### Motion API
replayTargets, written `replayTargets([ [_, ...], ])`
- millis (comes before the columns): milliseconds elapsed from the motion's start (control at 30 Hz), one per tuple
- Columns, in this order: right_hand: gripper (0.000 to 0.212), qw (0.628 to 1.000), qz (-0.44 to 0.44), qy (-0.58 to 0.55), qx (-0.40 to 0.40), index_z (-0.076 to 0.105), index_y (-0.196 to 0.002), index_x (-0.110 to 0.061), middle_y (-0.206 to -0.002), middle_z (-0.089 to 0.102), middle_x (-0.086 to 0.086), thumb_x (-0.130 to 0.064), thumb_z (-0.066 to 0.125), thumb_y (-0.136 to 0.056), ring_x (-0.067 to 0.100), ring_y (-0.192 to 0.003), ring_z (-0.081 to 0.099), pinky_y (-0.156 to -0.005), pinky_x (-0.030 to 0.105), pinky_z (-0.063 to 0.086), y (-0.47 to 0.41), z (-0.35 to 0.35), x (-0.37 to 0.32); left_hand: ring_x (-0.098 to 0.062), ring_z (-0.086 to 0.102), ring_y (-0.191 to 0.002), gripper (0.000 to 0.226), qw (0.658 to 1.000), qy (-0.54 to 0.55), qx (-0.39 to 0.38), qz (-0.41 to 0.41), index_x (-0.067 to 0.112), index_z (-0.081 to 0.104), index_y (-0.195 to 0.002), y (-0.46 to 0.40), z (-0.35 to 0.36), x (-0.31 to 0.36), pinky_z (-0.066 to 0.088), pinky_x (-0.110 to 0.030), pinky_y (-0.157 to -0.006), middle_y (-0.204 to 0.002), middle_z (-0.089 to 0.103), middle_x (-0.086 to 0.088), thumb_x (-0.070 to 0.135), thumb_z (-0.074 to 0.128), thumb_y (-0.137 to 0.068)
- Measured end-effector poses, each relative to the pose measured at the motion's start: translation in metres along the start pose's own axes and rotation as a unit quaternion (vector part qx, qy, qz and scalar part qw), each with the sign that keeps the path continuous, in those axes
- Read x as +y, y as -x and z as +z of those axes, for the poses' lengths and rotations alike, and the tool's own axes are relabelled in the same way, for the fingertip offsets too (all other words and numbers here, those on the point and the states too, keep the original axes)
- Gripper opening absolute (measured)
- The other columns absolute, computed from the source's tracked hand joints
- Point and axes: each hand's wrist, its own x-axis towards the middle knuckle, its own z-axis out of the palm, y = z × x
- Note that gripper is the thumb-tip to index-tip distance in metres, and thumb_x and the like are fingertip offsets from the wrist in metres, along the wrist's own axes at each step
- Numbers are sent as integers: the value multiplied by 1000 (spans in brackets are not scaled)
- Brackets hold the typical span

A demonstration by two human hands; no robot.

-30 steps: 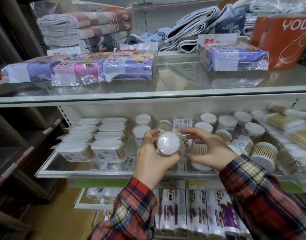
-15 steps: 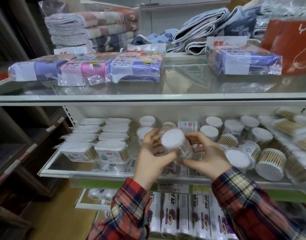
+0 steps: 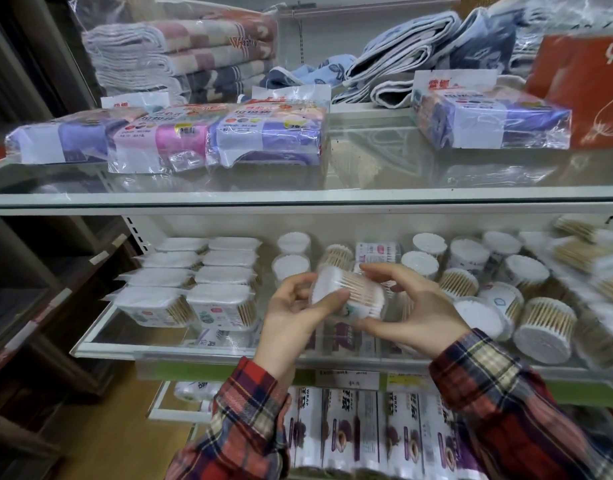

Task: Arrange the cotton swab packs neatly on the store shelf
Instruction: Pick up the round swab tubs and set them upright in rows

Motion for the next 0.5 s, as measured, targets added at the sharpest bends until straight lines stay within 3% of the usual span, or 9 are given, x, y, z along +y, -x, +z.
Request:
replayTargets([
  [200, 71, 977, 13, -213, -12, 56, -121, -38, -124, 61, -14, -42, 86, -57, 4, -118, 55, -103, 39, 45, -4, -4, 5, -14, 71, -82, 67, 999, 37, 0, -33, 9, 60, -112, 1, -2, 0, 54, -22, -69, -94, 75, -4, 40, 78, -56],
  [333, 81, 980, 1, -194, -41, 51, -126, -44, -132, 56, -18, -38, 88, -54, 3, -123, 52, -107, 40, 41, -4, -7, 7, -24, 71, -90, 83, 996, 65, -5, -66, 4, 56, -118, 0, -4, -1, 56, -24, -73, -102, 74, -9, 45, 81, -50],
  [500, 86, 976, 22, -208, -65, 48, -129, -39, -134, 54, -15, -32, 88, -54, 6, -120, 55, -105, 37, 44, -4, -5, 10, -22, 73, -83, 72, 988, 118, -22, -97, 2, 54, -120, 3, -4, 0, 58, -23, -67, -100, 74, -12, 36, 77, -60],
])
